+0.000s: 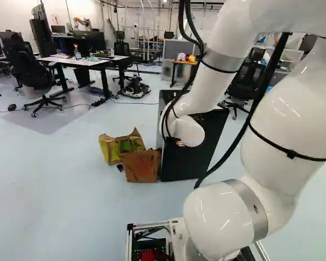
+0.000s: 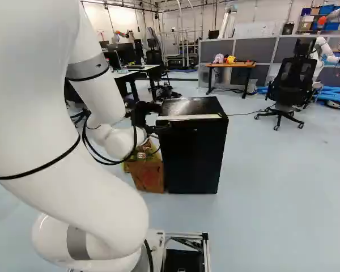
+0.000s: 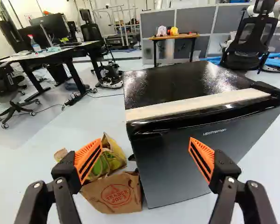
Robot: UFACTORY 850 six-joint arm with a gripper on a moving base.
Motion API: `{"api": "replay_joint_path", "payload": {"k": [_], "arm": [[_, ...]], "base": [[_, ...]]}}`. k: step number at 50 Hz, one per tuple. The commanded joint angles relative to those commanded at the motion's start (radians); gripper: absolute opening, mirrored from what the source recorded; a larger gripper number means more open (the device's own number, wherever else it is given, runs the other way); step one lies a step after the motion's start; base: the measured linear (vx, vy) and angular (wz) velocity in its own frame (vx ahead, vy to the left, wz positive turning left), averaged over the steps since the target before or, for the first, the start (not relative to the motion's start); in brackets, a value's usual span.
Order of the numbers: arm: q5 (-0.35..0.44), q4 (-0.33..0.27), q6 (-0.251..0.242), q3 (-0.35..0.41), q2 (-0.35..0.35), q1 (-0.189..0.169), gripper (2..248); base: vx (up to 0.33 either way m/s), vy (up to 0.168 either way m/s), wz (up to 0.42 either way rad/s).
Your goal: Grab a drink from the fridge
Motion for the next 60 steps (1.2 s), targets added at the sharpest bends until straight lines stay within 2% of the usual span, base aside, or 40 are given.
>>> {"api": "replay_joint_path", "payload": {"k": [43,60], "arm": [[0.196,0.013,0.000,-0.025,-0.139,0.020,247],[0.226,0.048,0.000,-0.045,-0.202,0.038,247]], "base": [[0.000,0.000,0.000],[0.000,0.000,0.000]]}}
